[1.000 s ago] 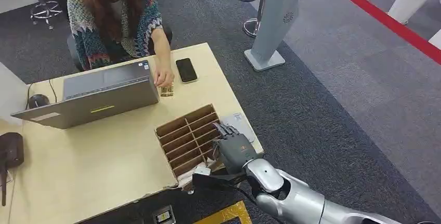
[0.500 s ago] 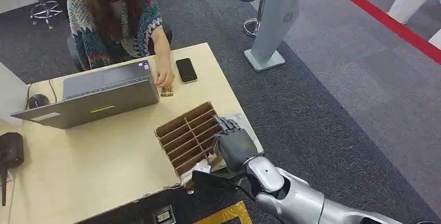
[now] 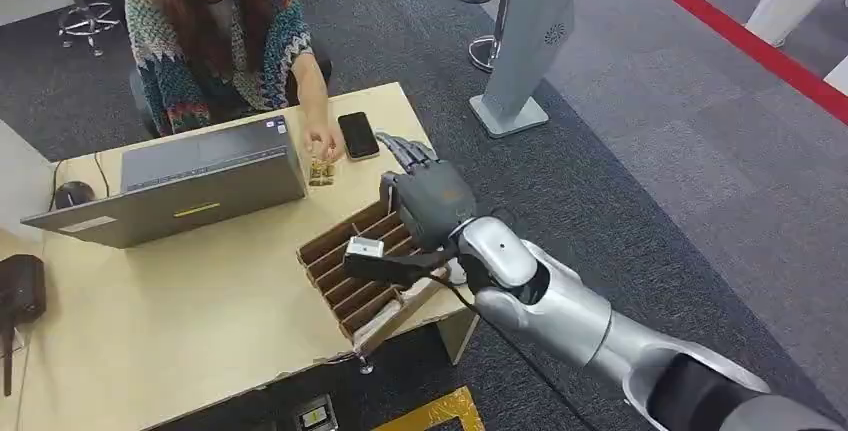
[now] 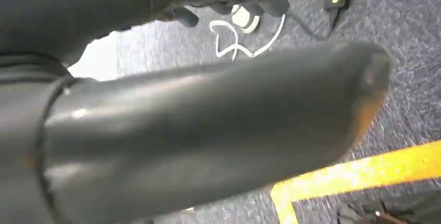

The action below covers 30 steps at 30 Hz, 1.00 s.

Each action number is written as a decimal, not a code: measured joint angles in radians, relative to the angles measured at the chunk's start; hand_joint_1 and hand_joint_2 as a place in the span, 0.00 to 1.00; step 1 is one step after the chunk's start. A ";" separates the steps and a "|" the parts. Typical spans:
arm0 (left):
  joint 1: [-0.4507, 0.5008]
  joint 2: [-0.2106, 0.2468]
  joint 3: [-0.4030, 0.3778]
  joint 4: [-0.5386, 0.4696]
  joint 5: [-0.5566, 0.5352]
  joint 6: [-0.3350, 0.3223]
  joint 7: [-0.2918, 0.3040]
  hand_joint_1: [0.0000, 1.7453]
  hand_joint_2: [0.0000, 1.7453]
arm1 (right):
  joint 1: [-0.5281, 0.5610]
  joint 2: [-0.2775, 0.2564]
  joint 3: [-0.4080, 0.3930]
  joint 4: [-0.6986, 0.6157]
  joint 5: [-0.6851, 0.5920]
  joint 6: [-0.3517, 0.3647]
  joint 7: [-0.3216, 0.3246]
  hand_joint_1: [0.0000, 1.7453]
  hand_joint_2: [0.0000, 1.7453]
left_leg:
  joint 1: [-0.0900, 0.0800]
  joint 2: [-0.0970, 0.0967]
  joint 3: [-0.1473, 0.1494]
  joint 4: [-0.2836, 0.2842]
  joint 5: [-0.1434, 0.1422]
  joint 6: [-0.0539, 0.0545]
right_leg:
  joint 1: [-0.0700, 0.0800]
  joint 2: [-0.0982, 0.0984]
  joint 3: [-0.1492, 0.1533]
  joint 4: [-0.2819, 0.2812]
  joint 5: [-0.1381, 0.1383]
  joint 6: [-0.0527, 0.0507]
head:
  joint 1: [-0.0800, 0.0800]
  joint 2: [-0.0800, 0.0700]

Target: Pass the card to the sensor for recognition and then transmit it.

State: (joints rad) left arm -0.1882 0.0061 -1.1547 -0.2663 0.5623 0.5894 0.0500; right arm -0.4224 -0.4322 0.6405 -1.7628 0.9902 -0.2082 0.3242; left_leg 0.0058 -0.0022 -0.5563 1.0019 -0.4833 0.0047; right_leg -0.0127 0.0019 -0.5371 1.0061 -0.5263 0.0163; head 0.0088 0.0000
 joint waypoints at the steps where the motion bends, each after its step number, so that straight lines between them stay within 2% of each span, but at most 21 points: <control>1: -0.005 0.000 -0.003 0.000 -0.007 -0.004 0.003 0.00 0.00 | -0.035 0.002 0.002 0.009 -0.028 0.011 -0.012 1.00 1.00 | 0.000 0.000 0.000 0.000 0.000 0.000 | 0.000 0.000 0.000 0.000 0.000 0.000 | 0.000 0.000; 9: -0.033 0.000 -0.023 0.000 -0.040 -0.026 0.019 0.00 0.00 | -0.250 0.052 0.053 0.175 -0.128 0.069 -0.067 1.00 1.00 | 0.000 -0.001 -0.002 0.000 0.000 0.000 | 0.000 -0.001 0.000 0.001 0.000 0.000 | 0.000 0.000; 13: -0.038 0.001 -0.027 0.000 -0.055 -0.033 0.025 0.00 0.00 | -0.344 0.100 0.090 0.302 -0.159 0.072 -0.103 1.00 1.00 | 0.000 -0.001 -0.003 0.000 0.000 0.000 | 0.000 -0.001 -0.001 0.002 0.000 0.000 | 0.000 0.000; 15: -0.040 0.001 -0.028 0.000 -0.072 -0.034 0.029 0.00 0.00 | -0.425 0.143 0.122 0.415 -0.183 0.077 -0.112 1.00 1.00 | 0.000 -0.001 -0.003 0.000 0.000 0.000 | 0.000 -0.001 -0.002 0.002 0.000 0.000 | 0.000 0.000; 25: -0.041 0.002 -0.029 0.000 -0.095 -0.036 0.046 0.00 0.00 | -0.614 0.251 0.189 0.737 -0.226 0.087 -0.104 1.00 1.00 | 0.000 -0.004 -0.003 0.000 0.001 0.000 | 0.000 -0.003 -0.002 0.002 0.000 0.000 | 0.000 0.000; 26: -0.041 0.002 -0.029 0.000 -0.096 -0.036 0.048 0.00 0.00 | -0.622 0.259 0.191 0.759 -0.227 0.086 -0.101 0.61 1.00 | 0.000 -0.004 -0.003 0.000 0.001 0.000 | 0.000 -0.003 -0.002 0.002 0.000 0.000 | 0.000 0.000; 27: -0.041 0.002 -0.029 0.000 -0.096 -0.036 0.048 0.00 0.00 | -0.628 0.265 0.195 0.777 -0.227 0.084 -0.101 0.39 1.00 | 0.000 -0.004 -0.003 0.000 0.001 0.000 | 0.000 -0.003 -0.002 0.002 0.000 0.000 | 0.000 0.000; 28: -0.040 0.002 -0.029 0.000 -0.096 -0.036 0.049 0.00 0.00 | -0.636 0.271 0.202 0.799 -0.230 0.083 -0.101 0.39 1.00 | 0.000 -0.004 -0.003 0.000 0.001 0.000 | 0.000 -0.003 -0.002 0.002 0.000 0.000 | 0.000 0.000; 29: -0.040 0.002 -0.029 0.000 -0.096 -0.036 0.050 0.00 0.00 | -0.640 0.276 0.206 0.819 -0.232 0.082 -0.101 0.00 1.00 | 0.000 -0.004 -0.003 0.000 0.001 0.000 | 0.000 -0.003 -0.002 0.002 0.000 0.000 | 0.000 0.000; 30: -0.040 0.002 -0.029 0.000 -0.096 -0.036 0.052 0.00 0.00 | -0.644 0.280 0.209 0.837 -0.233 0.080 -0.101 0.00 1.00 | 0.000 -0.004 -0.003 0.000 0.001 0.000 | 0.000 -0.003 -0.002 0.002 0.000 0.000 | 0.000 0.000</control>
State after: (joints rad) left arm -0.2286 0.0080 -1.1833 -0.2667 0.4662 0.5539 0.1018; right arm -1.0662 -0.1519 0.8495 -0.9257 0.7569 -0.1278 0.2232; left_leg 0.0058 -0.0062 -0.5596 1.0022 -0.4820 0.0047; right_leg -0.0127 -0.0007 -0.5392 1.0079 -0.5263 0.0162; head 0.0088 0.0000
